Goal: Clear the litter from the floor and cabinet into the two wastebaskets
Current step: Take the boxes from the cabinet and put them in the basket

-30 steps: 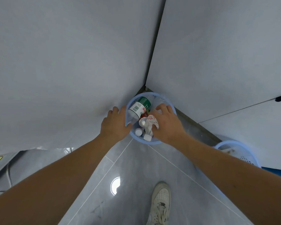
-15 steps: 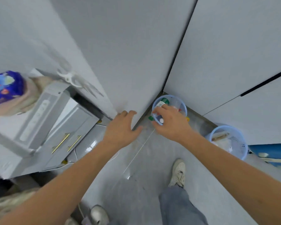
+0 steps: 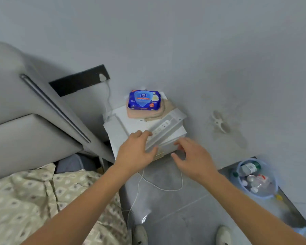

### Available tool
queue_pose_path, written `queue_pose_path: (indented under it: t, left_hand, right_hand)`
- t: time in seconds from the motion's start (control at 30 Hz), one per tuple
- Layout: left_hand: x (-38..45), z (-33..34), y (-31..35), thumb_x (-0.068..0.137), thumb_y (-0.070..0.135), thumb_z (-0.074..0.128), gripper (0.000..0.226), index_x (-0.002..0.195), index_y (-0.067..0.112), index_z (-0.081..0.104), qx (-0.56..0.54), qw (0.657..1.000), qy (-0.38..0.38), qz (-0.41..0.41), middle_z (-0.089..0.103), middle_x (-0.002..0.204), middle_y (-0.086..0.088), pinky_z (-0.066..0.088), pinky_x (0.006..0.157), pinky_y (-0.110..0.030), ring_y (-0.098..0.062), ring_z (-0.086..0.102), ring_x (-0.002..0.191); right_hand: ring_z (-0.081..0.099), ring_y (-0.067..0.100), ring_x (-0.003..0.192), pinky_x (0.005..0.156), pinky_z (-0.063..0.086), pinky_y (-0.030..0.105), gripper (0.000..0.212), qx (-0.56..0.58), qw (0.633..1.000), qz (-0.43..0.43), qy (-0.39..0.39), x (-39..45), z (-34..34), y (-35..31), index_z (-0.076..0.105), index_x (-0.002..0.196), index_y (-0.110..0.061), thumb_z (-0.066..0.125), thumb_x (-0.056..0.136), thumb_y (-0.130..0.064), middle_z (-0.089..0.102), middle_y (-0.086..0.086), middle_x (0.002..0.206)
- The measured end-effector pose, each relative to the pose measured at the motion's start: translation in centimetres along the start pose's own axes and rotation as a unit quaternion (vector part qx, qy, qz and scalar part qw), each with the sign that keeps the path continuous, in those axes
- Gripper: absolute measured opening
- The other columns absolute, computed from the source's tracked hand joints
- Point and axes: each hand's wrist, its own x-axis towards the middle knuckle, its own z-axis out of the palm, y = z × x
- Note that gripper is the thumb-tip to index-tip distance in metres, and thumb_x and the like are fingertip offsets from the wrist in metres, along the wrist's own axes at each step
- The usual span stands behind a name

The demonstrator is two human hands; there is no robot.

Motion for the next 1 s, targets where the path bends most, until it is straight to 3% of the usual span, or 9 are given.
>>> queue_pose_path:
  t: [0.13,0.23,0.3,0.47,0.67,0.83,1.0]
  left_hand:
    - [0.8,2.7,-8.6,0.09,0.052,0.058,0.049,0.132,0.028,0.053,-0.025,0.991,0.004,-0.135,0.059,0.121,0.001,0.053,0.089,-0.041,-0.021,0.056,0.118]
    - [2.2,6.5,-14.1,0.091,0.051,0.058,0.057,0.139,0.023,0.046,-0.014,0.974,0.004,-0.226,0.051,0.128,-0.007,0.05,0.089,-0.044,-0.032,0.051,0.122]
    - [4.3,9.0,-17.0,0.09,0.054,0.059,0.065,0.143,0.022,0.04,-0.012,0.961,0.015,-0.275,0.044,0.131,-0.01,0.047,0.091,-0.047,-0.038,0.046,0.124]
    - [11.3,14.4,-20.5,0.083,0.069,0.061,0.089,0.153,0.031,0.02,-0.065,0.931,0.051,-0.356,0.03,0.143,-0.014,0.044,0.097,-0.051,-0.043,0.039,0.128]
    - [16.3,18.2,-20.7,0.07,0.066,0.077,0.118,0.156,0.03,0.006,-0.125,0.891,0.078,-0.429,0.019,0.153,-0.019,0.042,0.102,-0.055,-0.043,0.033,0.137]
    - [15.8,18.3,-20.9,0.074,0.051,0.078,0.111,0.155,0.028,0.006,-0.16,0.88,0.12,-0.431,0.02,0.151,-0.017,0.041,0.1,-0.054,-0.042,0.032,0.136]
    - [11.8,16.4,-20.5,0.067,0.049,0.08,0.116,0.153,0.033,0.005,-0.181,0.892,0.132,-0.393,0.027,0.144,-0.016,0.041,0.104,-0.053,-0.044,0.037,0.132]
  right_hand:
    - [0.053,0.019,0.117,0.088,0.053,0.042,0.043,-0.052,0.994,-0.05,-0.081,6.7,5.6,-0.6,0.053,0.125,-0.032,0.064,0.084,-0.034,0.053,-0.008,0.121]
    - [0.043,0.024,0.123,0.089,0.052,0.041,0.057,-0.143,0.973,-0.099,-0.149,11.5,9.7,0.4,0.046,0.137,-0.028,0.066,0.084,-0.027,0.045,-0.002,0.132]
    - [0.038,0.026,0.128,0.087,0.052,0.04,0.068,-0.194,0.961,-0.121,-0.159,14.7,12.1,1.8,0.042,0.142,-0.028,0.067,0.08,-0.02,0.04,0.0,0.138]
    - [0.021,0.031,0.145,0.109,0.041,0.051,0.09,-0.281,0.928,-0.175,-0.172,21.2,16.3,5.6,0.033,0.152,-0.029,0.068,0.072,-0.007,0.028,0.007,0.157]
    - [0.031,0.032,0.141,0.116,0.032,0.046,0.088,-0.332,0.891,-0.255,-0.175,24.2,18.4,8.8,0.036,0.144,-0.028,0.075,0.067,-0.01,0.036,0.006,0.149]
    - [0.046,0.029,0.125,0.107,0.036,0.041,0.09,-0.329,0.88,-0.289,-0.185,25.2,18.6,8.6,0.037,0.14,-0.025,0.079,0.061,-0.018,0.046,0.005,0.129]
    - [0.046,0.03,0.115,0.101,0.042,0.044,0.092,-0.315,0.893,-0.269,-0.175,23.3,17.8,6.0,0.035,0.14,-0.029,0.08,0.059,-0.033,0.042,0.004,0.125]
